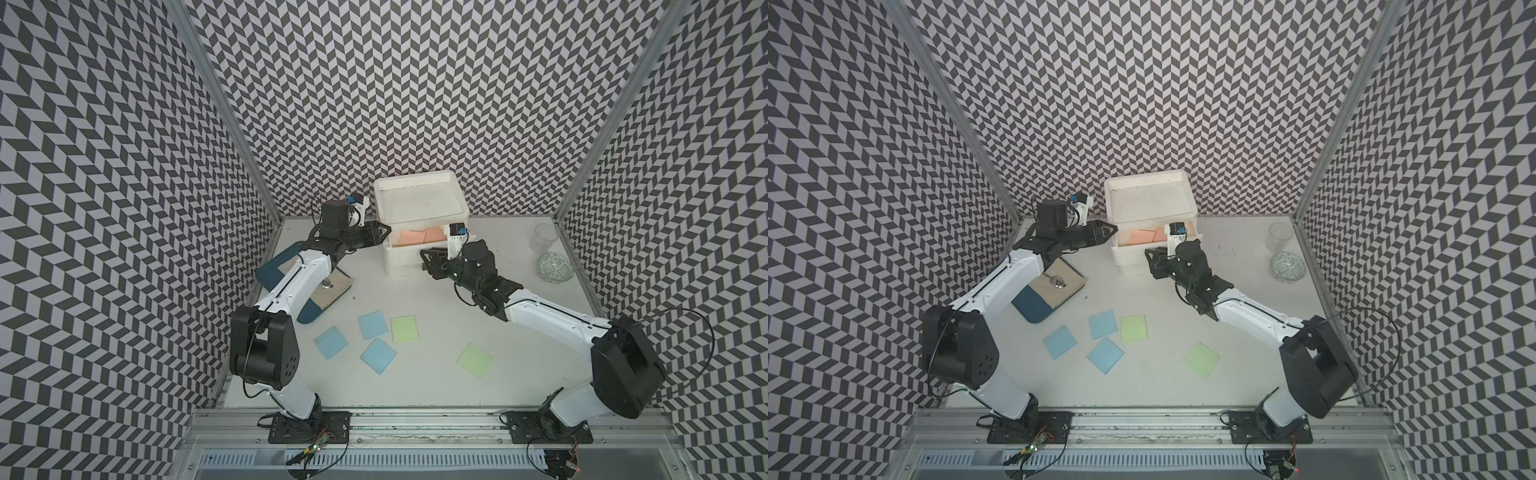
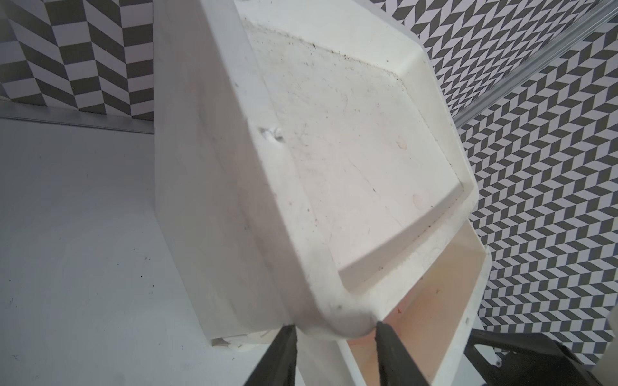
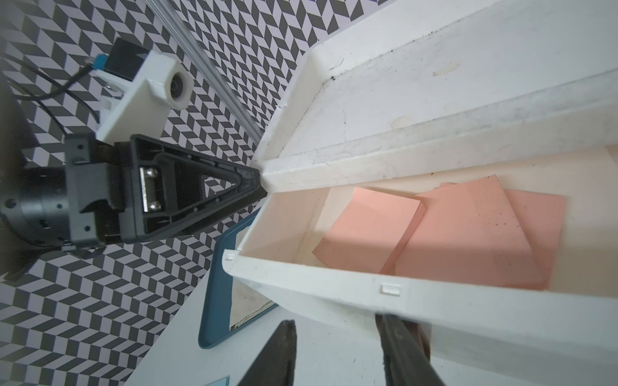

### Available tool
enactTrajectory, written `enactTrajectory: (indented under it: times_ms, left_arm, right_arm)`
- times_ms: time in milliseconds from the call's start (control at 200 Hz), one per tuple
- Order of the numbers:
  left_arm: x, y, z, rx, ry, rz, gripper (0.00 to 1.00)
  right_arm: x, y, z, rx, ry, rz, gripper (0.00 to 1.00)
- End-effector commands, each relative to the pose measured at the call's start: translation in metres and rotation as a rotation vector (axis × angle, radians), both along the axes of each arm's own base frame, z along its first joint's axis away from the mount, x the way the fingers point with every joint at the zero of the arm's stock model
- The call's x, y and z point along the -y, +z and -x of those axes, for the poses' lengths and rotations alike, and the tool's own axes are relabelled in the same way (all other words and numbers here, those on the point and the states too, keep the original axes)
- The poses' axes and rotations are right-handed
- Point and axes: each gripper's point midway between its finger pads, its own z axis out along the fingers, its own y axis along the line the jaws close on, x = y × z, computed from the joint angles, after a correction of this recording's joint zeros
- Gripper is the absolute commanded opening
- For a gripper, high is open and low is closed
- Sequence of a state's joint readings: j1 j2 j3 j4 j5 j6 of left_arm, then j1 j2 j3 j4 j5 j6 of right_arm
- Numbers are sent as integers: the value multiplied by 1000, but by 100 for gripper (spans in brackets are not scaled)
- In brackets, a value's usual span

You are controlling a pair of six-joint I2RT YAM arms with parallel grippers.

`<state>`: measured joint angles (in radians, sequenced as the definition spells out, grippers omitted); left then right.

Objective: Please put the sticky notes in the drawer by color
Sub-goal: Close the drawer in the storage box.

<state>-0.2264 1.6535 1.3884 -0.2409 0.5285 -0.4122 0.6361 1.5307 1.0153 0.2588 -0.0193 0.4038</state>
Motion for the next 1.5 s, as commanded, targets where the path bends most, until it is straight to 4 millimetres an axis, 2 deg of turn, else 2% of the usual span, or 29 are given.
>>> enactTrajectory:
  times_ms: [0, 165, 305, 386, 526, 611, 751, 851, 1037, 1192, 1242, 1307, 1332, 1362, 1492]
  left_arm:
    - [-1, 0, 0, 9, -9, -4, 43]
    - [-7, 25, -1, 72, 12, -28, 47]
    - [-25, 50, -5, 109, 123, -62, 51]
    - [-35, 55, -11, 93, 204, -68, 52]
    - [-31, 71, -25, 93, 231, -43, 52]
    - [-28, 74, -39, 87, 254, -65, 51]
    - [-17, 60, -63, 41, 239, -106, 46]
    - [-11, 46, -76, 15, 235, -141, 43]
    - [-15, 14, -91, -30, 259, -213, 43]
    - [-13, -5, -96, -48, 241, -246, 40]
    - [-12, -10, -96, -52, 234, -255, 37]
    - [-12, -14, -95, -54, 230, -264, 33]
    - [-11, -15, -95, -54, 225, -266, 25]
    - [-11, -16, -94, -54, 219, -266, 23]
    - [-7, -25, -85, -54, 188, -264, 22]
  right_arm:
    - [6, 31, -11, 112, -44, -51, 45]
    - [-5, 31, -12, 81, 29, -9, 45]
    - [0, 32, -2, 87, 35, -19, 45]
    - [1, 32, 4, 83, 48, -27, 45]
    - [4, 24, 13, 59, 68, -9, 45]
    - [8, 22, 16, 49, 63, 13, 45]
    - [10, 16, 23, 23, 75, 21, 46]
    - [8, 3, 30, -16, 102, 22, 46]
    - [12, -14, 38, -52, 111, 41, 46]
    - [10, -20, 38, -69, 121, 56, 46]
    - [10, -22, 36, -71, 115, 66, 46]
    - [11, -23, 31, -65, 94, 75, 46]
    - [11, -22, 29, -57, 89, 74, 46]
    - [11, -21, 26, -51, 83, 69, 46]
    - [2, -16, 10, -23, 65, 37, 46]
